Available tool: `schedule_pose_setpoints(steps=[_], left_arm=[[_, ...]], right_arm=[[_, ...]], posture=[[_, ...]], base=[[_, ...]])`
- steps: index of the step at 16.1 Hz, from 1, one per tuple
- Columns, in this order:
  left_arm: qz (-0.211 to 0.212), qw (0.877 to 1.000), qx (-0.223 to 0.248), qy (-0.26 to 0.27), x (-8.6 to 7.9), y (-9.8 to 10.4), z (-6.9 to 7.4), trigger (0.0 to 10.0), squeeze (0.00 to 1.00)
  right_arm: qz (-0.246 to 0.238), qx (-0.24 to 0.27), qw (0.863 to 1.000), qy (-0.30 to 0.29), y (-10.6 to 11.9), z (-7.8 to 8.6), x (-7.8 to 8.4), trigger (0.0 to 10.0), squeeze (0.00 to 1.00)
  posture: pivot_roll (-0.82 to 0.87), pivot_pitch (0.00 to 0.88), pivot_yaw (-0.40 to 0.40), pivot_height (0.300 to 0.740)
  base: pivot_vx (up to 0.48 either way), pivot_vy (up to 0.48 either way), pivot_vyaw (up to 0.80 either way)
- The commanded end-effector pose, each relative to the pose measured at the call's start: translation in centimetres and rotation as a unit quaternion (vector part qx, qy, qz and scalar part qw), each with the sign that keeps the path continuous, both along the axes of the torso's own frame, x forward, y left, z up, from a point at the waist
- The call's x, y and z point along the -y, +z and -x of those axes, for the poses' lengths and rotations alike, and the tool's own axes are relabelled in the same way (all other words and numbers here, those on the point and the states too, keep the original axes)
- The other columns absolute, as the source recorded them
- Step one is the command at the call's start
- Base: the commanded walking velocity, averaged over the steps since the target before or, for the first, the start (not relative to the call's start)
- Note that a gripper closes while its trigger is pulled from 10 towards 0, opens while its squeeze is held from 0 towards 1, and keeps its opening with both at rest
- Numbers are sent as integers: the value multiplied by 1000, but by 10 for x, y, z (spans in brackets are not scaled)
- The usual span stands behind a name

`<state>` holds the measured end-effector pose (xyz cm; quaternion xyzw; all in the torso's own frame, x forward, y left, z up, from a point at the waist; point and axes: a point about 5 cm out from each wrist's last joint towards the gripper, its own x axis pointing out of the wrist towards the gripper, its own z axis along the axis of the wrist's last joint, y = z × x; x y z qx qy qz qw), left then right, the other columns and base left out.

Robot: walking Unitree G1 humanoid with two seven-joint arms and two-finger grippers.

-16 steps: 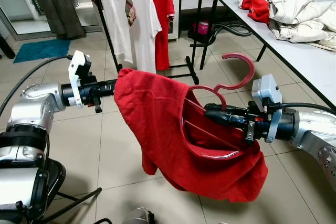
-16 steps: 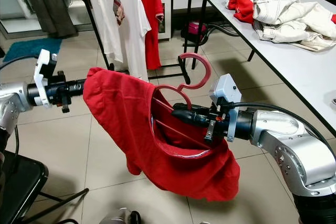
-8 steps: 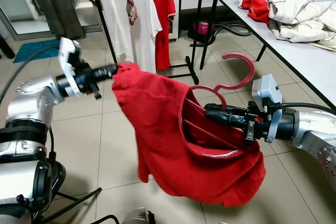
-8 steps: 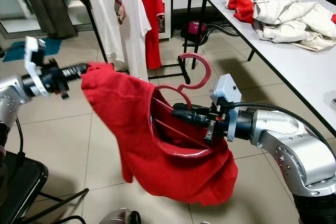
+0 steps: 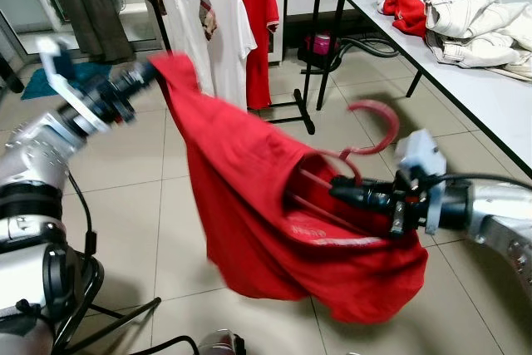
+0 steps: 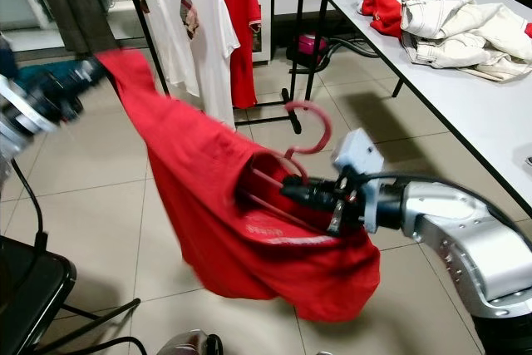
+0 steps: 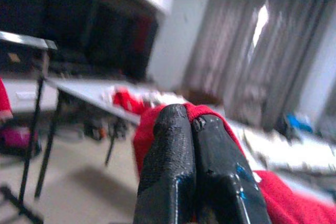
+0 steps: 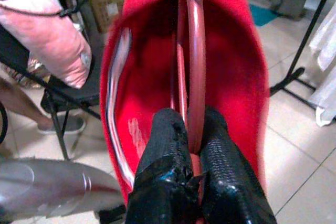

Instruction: Hang hanger

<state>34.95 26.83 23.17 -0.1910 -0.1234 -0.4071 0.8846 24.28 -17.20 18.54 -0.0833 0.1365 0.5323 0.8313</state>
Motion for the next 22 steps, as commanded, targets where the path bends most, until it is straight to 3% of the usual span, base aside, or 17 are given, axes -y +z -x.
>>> schedule_pose_setpoints(steps=[1,3,5,7,9,10,12,15,17,19,20,21,22], left_arm=[[32,998,41,24,-6,22,-2,0,0],[55,997,45,29,-8,28,-3,0,0],[-4,994,-10,113,-10,15,-13,0,0],[-57,963,-87,248,-22,-12,-20,0,0],[-73,949,-117,285,-26,-24,-20,0,0],[-112,929,-152,317,-28,-39,-19,0,0],[-156,909,-177,345,-28,-51,-18,0,0],[-199,909,-180,318,-13,-61,-22,0,0],[-210,898,-192,335,-14,-65,-22,0,0],[-226,877,-209,370,-20,-71,-20,0,0],[-228,875,-210,372,-20,-72,-20,980,0],[-181,905,-198,330,-11,-66,-23,10000,145],[-161,932,-174,273,0,-61,-24,10000,1000]], right_arm=[[20,-4,1000,-3,-4,0,2,10000,0],[33,-1,999,-4,-6,-1,2,10000,0],[-14,13,1000,-4,4,-1,-1,10000,0],[-49,24,999,-1,12,0,-1,10000,0],[-56,26,998,0,14,1,-1,10000,0],[-62,26,998,2,15,2,-2,10000,0],[-69,25,997,4,16,2,-4,10000,0],[-81,24,996,4,17,2,-6,10000,0],[-83,24,996,4,17,2,-6,10000,0],[-82,23,996,1,18,2,-5,10000,0],[-79,21,997,-3,17,2,-4,10000,0],[-74,19,997,-9,15,2,-3,10000,0],[-64,18,998,-22,12,0,-2,10000,0]], posture=[[42,23,70,740],[42,23,70,740],[41,11,74,740],[39,8,77,740],[38,7,78,740],[39,8,78,740],[40,9,77,740],[43,17,80,740],[42,19,82,740],[41,22,84,740],[39,25,84,740],[40,28,84,740],[41,29,83,740]], base=[[0,0,0],[0,0,0],[0,0,0],[0,0,0],[0,0,0],[0,0,0],[0,0,0],[0,0,0],[0,0,0],[0,0,0],[0,0,0],[0,0,0],[0,0,0]])
